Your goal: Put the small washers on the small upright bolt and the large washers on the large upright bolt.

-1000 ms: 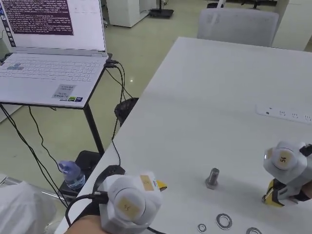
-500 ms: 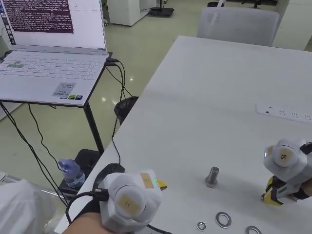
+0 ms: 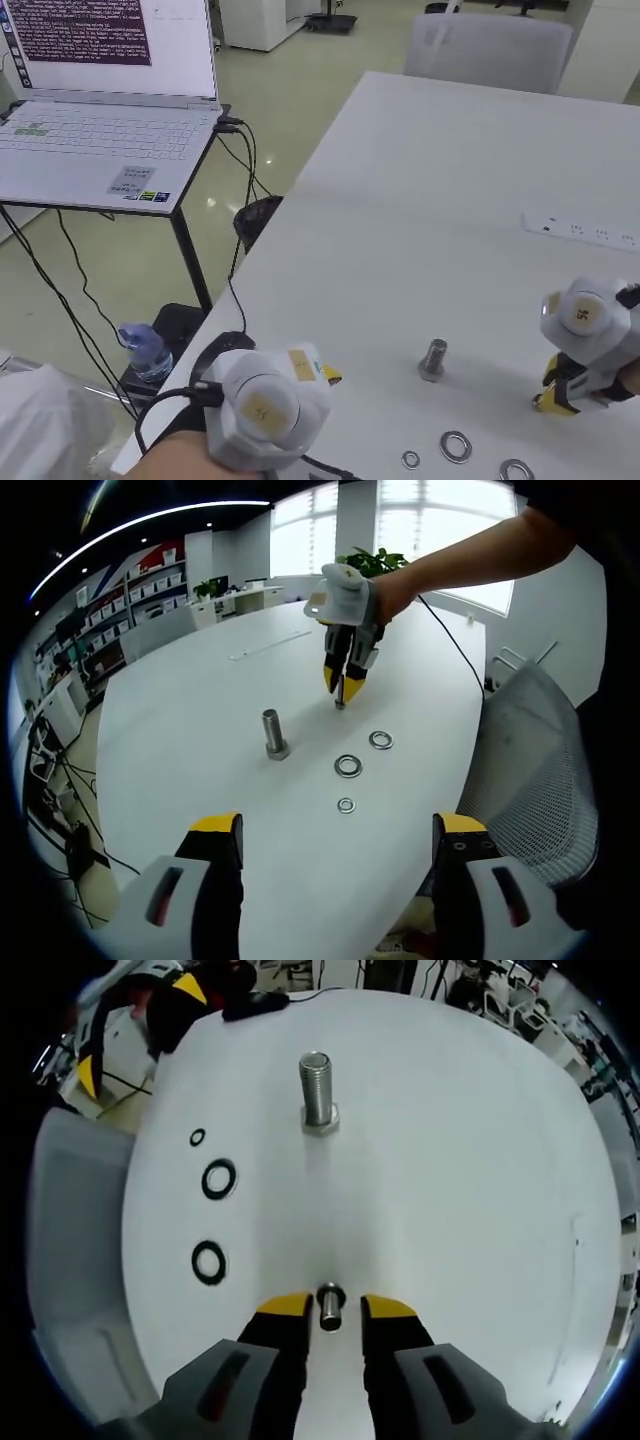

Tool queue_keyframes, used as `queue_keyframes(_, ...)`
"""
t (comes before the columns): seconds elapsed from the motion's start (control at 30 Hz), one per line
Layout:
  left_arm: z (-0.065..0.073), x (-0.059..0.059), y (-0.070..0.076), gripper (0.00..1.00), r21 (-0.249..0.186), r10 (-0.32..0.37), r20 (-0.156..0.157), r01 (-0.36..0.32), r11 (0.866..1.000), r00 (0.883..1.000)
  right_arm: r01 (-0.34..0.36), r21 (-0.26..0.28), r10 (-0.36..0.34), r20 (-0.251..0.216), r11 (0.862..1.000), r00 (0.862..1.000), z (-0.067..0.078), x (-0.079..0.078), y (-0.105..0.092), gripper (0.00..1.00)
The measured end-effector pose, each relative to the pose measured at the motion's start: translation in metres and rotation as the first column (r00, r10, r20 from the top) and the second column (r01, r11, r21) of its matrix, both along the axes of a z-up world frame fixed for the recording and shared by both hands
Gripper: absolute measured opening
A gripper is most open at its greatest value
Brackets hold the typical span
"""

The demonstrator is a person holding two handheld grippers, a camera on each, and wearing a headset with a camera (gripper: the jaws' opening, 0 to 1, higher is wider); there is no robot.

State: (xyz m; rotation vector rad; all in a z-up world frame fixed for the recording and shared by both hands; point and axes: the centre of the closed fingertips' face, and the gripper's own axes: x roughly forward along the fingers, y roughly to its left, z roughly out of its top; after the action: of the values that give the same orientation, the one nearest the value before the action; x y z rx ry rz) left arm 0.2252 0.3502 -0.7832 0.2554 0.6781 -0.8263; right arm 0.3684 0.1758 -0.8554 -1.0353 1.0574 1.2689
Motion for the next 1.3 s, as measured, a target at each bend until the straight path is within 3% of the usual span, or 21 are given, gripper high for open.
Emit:
queue_keyframes(0.27, 0.0, -0.001, -0.003, 0.78, 0.012, -0.015, 0.001, 0.015, 1.0, 1.0, -0.002, 0.031, 0.002, 0.006, 1.0, 1.0, 0.014, 0.0, 0.007, 0.28)
queue_keyframes(0.83, 0.005, 0.0, -0.007, 0.79, -0.008, -0.012, 0.01, 0.012, 1.0, 1.0, -0.069, 0.092, 0.068, 0.017, 0.993, 0.998, 0.034, -0.016, 0.046, 0.28)
queue_keyframes(1.3, 0.004, -0.002, -0.003, 0.78, 0.008, -0.006, 0.016, 0.006, 1.0, 1.0, -0.147, 0.126, 0.146, 0.019, 0.981, 0.989, 0.042, -0.05, 0.075, 0.28)
